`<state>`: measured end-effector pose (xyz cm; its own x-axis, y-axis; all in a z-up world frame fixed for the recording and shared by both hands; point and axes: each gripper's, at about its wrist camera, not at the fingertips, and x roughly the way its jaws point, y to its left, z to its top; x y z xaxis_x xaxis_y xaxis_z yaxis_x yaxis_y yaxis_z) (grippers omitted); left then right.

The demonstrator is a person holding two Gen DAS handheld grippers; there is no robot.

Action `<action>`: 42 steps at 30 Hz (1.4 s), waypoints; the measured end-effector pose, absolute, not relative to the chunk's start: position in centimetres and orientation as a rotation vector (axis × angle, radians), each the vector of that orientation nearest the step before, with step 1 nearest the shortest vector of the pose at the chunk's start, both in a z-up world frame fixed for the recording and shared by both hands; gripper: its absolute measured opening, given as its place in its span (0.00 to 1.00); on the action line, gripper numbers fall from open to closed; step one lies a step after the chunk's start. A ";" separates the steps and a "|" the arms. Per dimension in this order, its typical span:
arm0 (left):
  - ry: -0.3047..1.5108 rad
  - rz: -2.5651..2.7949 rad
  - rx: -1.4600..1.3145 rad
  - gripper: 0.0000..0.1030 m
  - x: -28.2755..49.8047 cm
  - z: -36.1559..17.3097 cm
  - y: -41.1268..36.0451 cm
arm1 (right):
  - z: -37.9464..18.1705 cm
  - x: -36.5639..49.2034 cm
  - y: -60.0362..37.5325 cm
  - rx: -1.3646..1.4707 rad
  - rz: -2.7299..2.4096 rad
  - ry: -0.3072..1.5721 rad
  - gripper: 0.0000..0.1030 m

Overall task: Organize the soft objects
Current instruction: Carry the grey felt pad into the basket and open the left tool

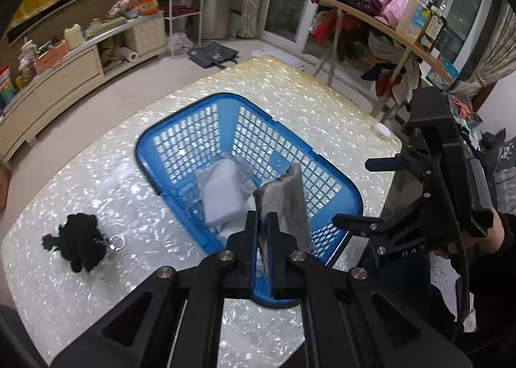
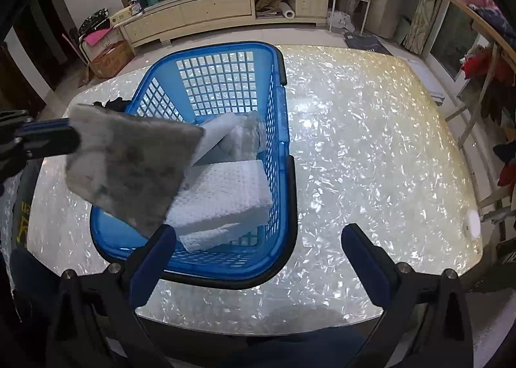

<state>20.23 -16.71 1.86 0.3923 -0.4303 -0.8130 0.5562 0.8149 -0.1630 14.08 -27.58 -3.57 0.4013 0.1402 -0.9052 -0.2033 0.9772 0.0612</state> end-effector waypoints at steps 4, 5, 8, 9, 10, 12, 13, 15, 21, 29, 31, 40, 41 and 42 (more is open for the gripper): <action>1.013 -0.650 0.168 0.04 21.6 0.7 -18.4 | -4.2 14.7 -28.1 -0.041 0.210 1.137 1.00; 1.017 -0.653 0.174 0.04 22.0 0.5 -18.7 | -4.4 14.8 -28.2 -0.036 0.209 1.137 1.00; 1.034 -0.651 0.192 0.04 23.7 -0.5 -19.5 | -4.9 15.5 -28.6 -0.010 0.212 1.138 1.00; 1.040 -0.649 0.197 0.04 24.3 -0.8 -19.7 | -5.0 15.7 -28.7 -0.002 0.214 1.139 1.00; 1.047 -0.646 0.204 0.04 24.9 -1.2 -20.0 | -5.2 15.9 -28.7 0.004 0.215 1.139 1.00; 1.059 -0.640 0.212 0.04 26.1 -2.0 -20.3 | -5.7 16.4 -28.8 0.015 0.218 1.144 1.00; 1.070 -0.635 0.216 0.04 26.9 -2.5 -20.5 | -5.9 16.7 -28.9 0.020 0.221 1.146 1.00; 1.088 -0.622 0.227 0.04 28.0 -3.4 -20.8 | -6.2 16.9 -28.8 0.028 0.225 1.149 1.00; 1.132 -0.572 0.306 0.04 30.4 -6.3 -21.7 | -6.7 17.4 -29.1 0.066 0.235 1.147 1.00; 1.131 -0.531 0.371 0.04 31.5 -7.8 -22.3 | -7.5 17.4 -29.8 0.096 0.237 1.158 1.00; 1.129 -0.517 0.377 0.05 31.6 -8.0 -22.4 | -7.5 17.3 -29.9 0.099 0.238 1.160 1.00; 1.067 -0.470 0.433 0.50 30.5 -6.0 -21.5 | -6.3 16.4 -29.7 0.098 0.234 1.136 1.00; 1.060 -0.462 0.428 0.52 30.4 -5.6 -21.3 | -6.0 16.2 -29.6 0.096 0.234 1.133 1.00; 1.055 -0.459 0.424 0.55 30.2 -5.2 -21.1 | -5.9 16.1 -29.5 0.095 0.234 1.130 1.00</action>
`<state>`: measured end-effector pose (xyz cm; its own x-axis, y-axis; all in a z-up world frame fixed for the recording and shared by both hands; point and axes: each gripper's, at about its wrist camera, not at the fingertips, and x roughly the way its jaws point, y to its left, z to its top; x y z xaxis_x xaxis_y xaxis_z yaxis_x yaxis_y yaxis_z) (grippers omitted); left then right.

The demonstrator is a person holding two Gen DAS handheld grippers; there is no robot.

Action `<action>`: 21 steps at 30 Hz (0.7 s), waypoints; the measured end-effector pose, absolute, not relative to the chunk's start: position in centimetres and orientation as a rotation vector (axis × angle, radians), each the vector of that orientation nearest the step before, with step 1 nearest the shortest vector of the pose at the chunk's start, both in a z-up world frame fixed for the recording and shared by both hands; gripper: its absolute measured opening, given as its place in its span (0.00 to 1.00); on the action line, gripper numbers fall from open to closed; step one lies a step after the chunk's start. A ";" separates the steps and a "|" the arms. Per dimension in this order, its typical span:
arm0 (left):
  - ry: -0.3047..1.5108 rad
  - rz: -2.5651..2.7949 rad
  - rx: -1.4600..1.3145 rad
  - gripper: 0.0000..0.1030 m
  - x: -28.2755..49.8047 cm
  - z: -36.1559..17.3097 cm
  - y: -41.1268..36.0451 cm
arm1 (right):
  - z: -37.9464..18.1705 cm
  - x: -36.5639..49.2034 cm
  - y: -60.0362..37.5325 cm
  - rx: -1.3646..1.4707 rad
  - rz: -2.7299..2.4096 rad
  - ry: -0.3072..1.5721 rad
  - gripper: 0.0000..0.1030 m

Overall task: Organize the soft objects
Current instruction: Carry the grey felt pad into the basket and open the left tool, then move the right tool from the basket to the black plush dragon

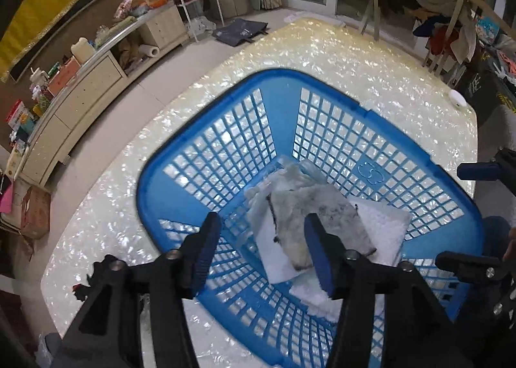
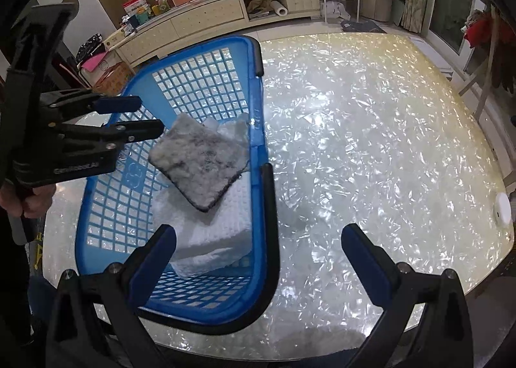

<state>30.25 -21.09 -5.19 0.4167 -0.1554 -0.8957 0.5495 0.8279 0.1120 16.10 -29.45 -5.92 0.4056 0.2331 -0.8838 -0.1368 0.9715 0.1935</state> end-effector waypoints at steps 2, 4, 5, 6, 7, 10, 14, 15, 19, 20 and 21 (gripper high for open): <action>1.039 -0.458 0.424 0.56 29.7 -4.1 -20.6 | -5.4 15.9 -29.1 0.092 0.236 1.122 1.00; 1.028 -0.453 0.420 0.62 28.9 -3.3 -20.2 | -4.8 15.5 -28.7 0.087 0.240 1.111 1.00; 1.024 -0.454 0.410 0.65 28.6 -2.9 -20.0 | -4.6 15.2 -28.5 0.085 0.242 1.107 1.00; 1.018 -0.454 0.400 0.71 28.2 -2.4 -19.7 | -4.3 15.3 -28.1 0.082 0.244 1.102 1.00; 1.008 -0.448 0.387 0.76 27.6 -1.9 -19.3 | -4.1 15.2 -27.9 0.080 0.245 1.097 1.00; 0.978 -0.434 0.351 0.80 26.3 -0.5 -18.0 | -3.4 14.7 -27.3 0.074 0.252 1.082 1.00; 0.955 -0.437 0.303 0.86 24.5 0.8 -16.4 | -2.4 14.0 -26.4 0.058 0.259 1.061 1.00; 0.948 -0.434 0.293 0.87 23.8 1.2 -15.9 | -2.2 13.9 -26.2 0.054 0.262 1.056 1.00; 0.901 -0.405 0.259 1.00 21.7 2.6 -14.1 | -1.1 12.9 -24.7 0.037 0.281 1.027 1.00; 0.891 -0.396 0.258 1.00 21.2 2.8 -13.8 | -0.9 12.7 -24.3 0.032 0.285 1.022 1.00; 0.875 -0.383 0.257 1.00 20.4 3.2 -13.2 | -0.8 12.6 -24.0 0.028 0.288 1.020 1.00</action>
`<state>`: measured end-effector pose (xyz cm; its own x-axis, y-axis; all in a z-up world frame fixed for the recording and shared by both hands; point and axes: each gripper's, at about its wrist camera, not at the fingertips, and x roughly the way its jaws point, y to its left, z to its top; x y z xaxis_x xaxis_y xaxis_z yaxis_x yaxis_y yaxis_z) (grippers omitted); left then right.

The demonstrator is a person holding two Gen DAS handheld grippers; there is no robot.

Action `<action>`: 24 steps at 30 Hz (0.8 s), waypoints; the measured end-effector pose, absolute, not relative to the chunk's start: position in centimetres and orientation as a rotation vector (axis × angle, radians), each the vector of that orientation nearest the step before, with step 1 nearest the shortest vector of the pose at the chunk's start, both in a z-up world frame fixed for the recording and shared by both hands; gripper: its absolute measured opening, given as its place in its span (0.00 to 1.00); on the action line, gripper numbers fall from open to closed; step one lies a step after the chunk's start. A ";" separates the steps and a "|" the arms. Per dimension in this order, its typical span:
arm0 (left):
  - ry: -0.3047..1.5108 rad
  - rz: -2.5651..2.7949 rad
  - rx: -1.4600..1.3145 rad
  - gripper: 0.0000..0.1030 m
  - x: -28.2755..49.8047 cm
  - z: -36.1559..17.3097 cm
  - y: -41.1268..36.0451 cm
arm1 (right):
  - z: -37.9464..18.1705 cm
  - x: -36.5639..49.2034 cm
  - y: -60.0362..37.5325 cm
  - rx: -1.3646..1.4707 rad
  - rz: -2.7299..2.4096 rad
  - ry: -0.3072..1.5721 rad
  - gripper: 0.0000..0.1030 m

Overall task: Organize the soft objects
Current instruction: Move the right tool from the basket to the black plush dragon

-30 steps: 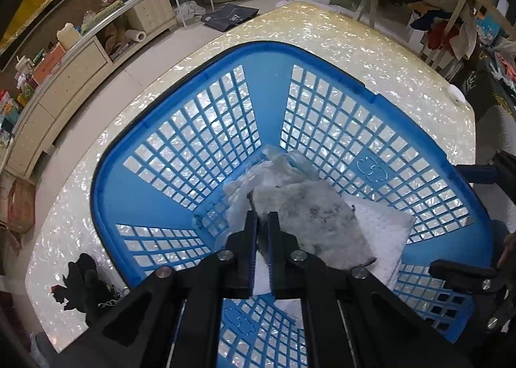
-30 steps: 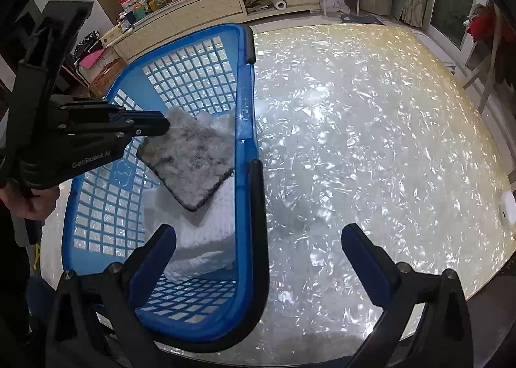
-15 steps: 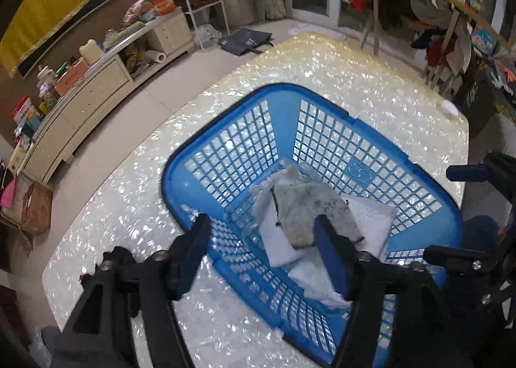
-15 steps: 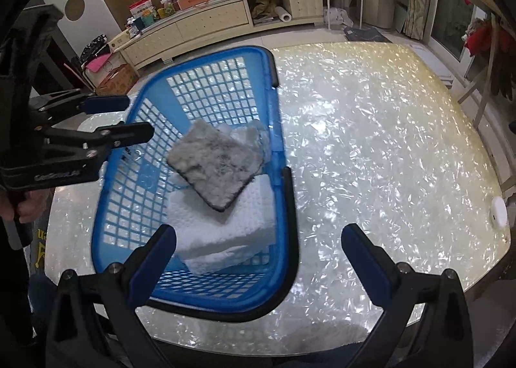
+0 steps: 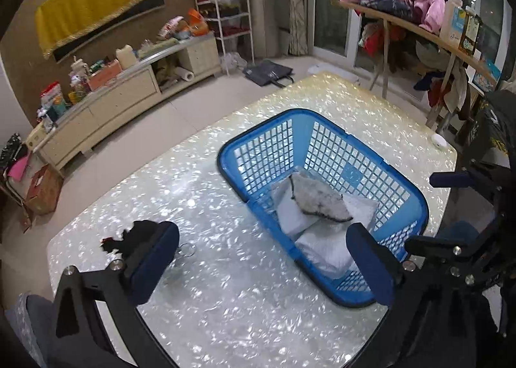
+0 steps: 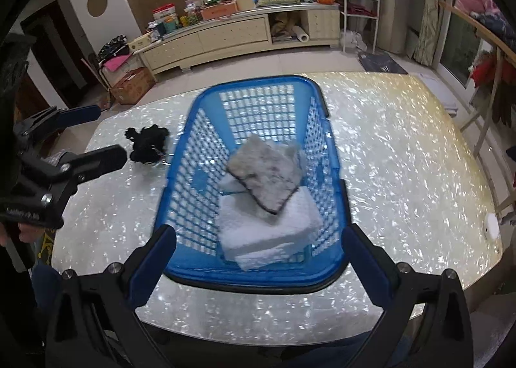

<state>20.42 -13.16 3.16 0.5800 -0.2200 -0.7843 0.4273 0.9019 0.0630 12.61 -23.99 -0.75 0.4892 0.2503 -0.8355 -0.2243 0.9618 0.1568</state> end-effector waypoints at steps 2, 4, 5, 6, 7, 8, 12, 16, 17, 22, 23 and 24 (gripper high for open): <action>0.858 -0.374 0.256 1.00 19.3 3.6 -12.3 | -0.6 12.3 -23.2 0.017 0.298 1.014 1.00; 0.858 -0.360 0.253 1.00 18.2 3.9 -11.3 | -0.4 12.3 -22.2 0.002 0.316 1.012 1.00; 0.856 -0.353 0.247 1.00 17.6 4.0 -10.7 | -0.3 12.2 -21.7 -0.004 0.321 1.010 1.00; 0.852 -0.349 0.241 1.00 17.1 4.0 -10.3 | -0.2 12.2 -21.1 -0.012 0.327 1.005 1.00; 0.849 -0.343 0.233 1.00 16.5 4.1 -9.5 | -0.2 12.0 -20.5 -0.019 0.333 1.002 1.00; 0.849 -0.339 0.226 1.00 16.2 4.1 -8.9 | 0.0 11.9 -20.2 -0.022 0.339 1.001 1.00; 0.852 -0.302 0.192 1.00 14.7 4.1 -6.1 | 0.2 12.0 -18.2 -0.054 0.366 0.998 1.00; 0.854 -0.258 0.170 1.00 13.8 4.0 -3.5 | 0.3 12.2 -15.8 -0.088 0.394 0.991 1.00; 0.854 -0.244 0.165 1.00 13.7 4.0 -2.9 | 0.4 12.4 -15.2 -0.099 0.406 0.988 1.00; 0.857 -0.189 0.110 1.00 12.9 3.8 0.9 | 0.3 13.0 -12.1 -0.150 0.457 0.986 1.00; 0.861 -0.181 0.098 1.00 12.8 3.7 1.5 | 0.2 13.2 -11.4 -0.164 0.467 0.986 1.00; 0.867 -0.173 0.084 1.00 12.8 3.6 2.2 | 0.1 13.3 -10.7 -0.176 0.476 0.986 1.00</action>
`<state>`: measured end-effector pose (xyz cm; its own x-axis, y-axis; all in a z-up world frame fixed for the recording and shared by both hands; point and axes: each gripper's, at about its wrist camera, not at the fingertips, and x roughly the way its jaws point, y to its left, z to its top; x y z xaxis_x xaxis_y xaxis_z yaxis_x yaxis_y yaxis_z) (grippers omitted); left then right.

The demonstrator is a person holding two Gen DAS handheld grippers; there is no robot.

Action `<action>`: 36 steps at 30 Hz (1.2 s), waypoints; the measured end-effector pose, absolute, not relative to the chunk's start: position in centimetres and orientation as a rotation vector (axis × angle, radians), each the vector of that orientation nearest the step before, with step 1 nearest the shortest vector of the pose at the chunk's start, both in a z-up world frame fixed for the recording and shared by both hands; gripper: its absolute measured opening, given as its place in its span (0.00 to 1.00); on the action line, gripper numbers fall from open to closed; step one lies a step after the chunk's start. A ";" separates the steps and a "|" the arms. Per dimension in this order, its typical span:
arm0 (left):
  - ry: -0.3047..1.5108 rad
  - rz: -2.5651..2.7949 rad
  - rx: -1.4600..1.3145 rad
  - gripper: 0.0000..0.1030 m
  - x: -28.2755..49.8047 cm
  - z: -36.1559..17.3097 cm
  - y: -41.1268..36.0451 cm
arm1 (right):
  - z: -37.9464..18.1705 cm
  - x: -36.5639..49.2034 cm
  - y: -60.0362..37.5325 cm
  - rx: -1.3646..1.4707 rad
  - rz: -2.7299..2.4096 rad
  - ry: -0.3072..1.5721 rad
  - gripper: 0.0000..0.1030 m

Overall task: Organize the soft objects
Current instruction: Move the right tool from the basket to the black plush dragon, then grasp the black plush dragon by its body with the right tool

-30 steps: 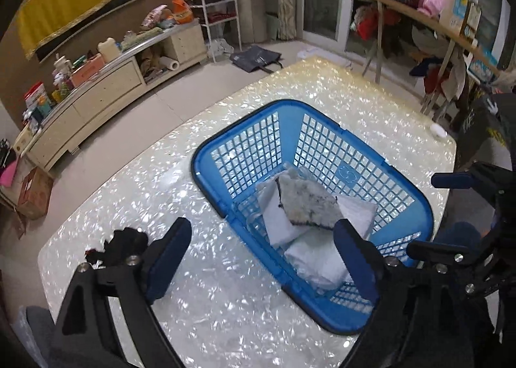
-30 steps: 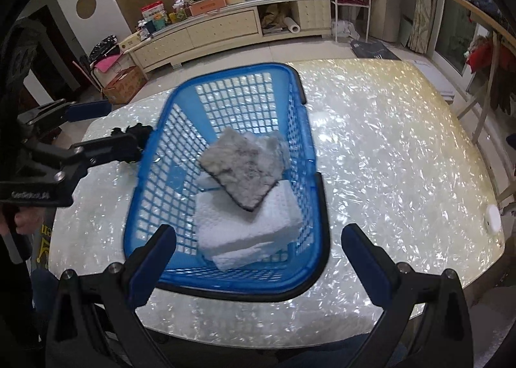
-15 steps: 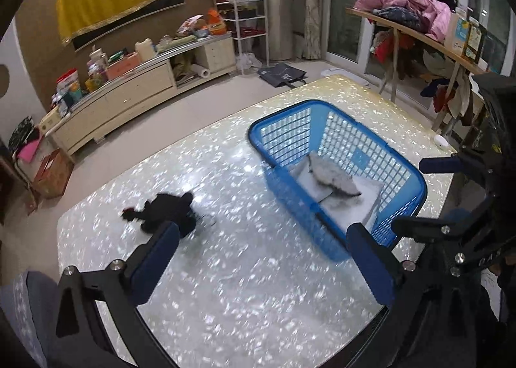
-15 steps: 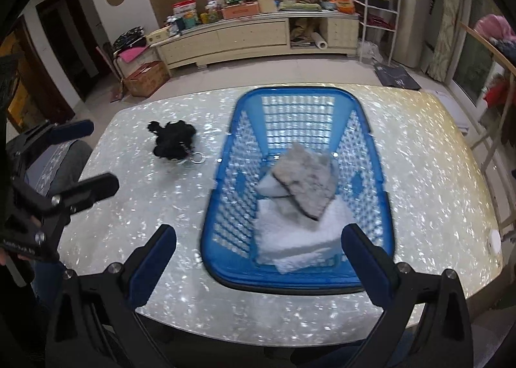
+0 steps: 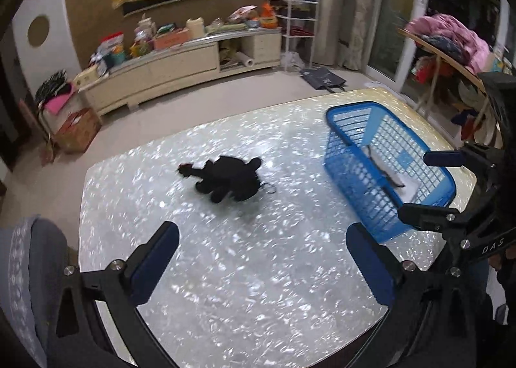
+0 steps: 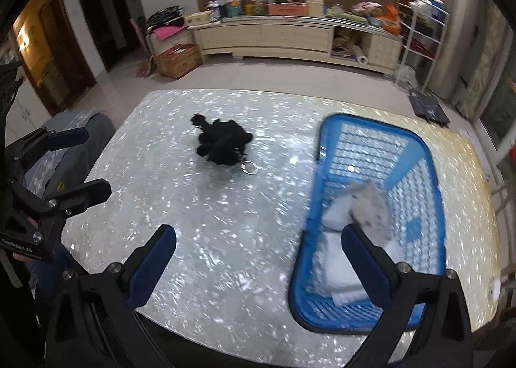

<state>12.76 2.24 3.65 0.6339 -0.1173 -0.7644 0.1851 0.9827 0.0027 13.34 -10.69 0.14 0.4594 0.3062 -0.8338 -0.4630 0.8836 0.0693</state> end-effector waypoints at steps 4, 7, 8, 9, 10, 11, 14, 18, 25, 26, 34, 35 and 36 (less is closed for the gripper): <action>0.887 -0.136 0.036 1.00 12.7 3.0 4.9 | -0.3 14.4 -7.9 -0.221 0.511 0.988 1.00; 0.903 -0.099 0.024 1.00 12.9 2.2 6.4 | -0.9 15.5 -5.9 -0.248 0.536 1.000 1.00; 0.907 -0.090 0.022 1.00 13.0 2.0 6.7 | -1.2 15.8 -5.3 -0.260 0.543 1.004 1.00; 0.911 -0.083 0.019 1.00 13.1 1.8 7.1 | -1.5 16.1 -4.7 -0.272 0.552 1.008 1.00; 0.919 -0.072 0.012 1.00 13.3 1.3 7.7 | -1.7 16.4 -4.3 -0.278 0.565 1.012 1.00; 0.925 -0.067 0.005 1.00 13.5 1.1 8.2 | -2.1 16.9 -3.6 -0.290 0.572 1.023 1.00; 0.945 -0.056 -0.030 1.00 14.1 0.0 9.9 | -3.0 18.0 -2.2 -0.312 0.590 1.048 1.00; 0.983 -0.037 -0.058 1.00 15.5 -1.7 11.4 | -4.2 19.9 -0.4 -0.336 0.607 1.082 1.00; 1.043 -0.013 -0.097 1.00 18.4 -5.0 13.7 | -6.4 23.3 2.2 -0.401 0.629 1.141 1.00; 1.051 -0.004 -0.093 1.00 18.8 -5.3 13.8 | -6.9 23.9 2.6 -0.410 0.632 1.151 0.99; 1.089 -0.023 -0.128 1.00 22.1 -7.5 15.2 | -9.8 27.6 5.3 -0.500 0.633 1.197 0.99; 1.094 -0.022 -0.130 1.00 22.5 -7.7 15.3 | -10.2 28.1 5.6 -0.505 0.631 1.206 0.99; 1.097 -0.023 -0.134 1.00 22.9 -7.9 15.4 | -10.5 28.5 5.8 -0.508 0.629 1.216 0.99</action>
<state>22.93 15.37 -7.93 0.4565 -0.0844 -0.8857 -0.0479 0.9917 -0.1191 28.50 5.84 -10.52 0.2180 0.1705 -0.9609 -0.6860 0.7271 -0.0266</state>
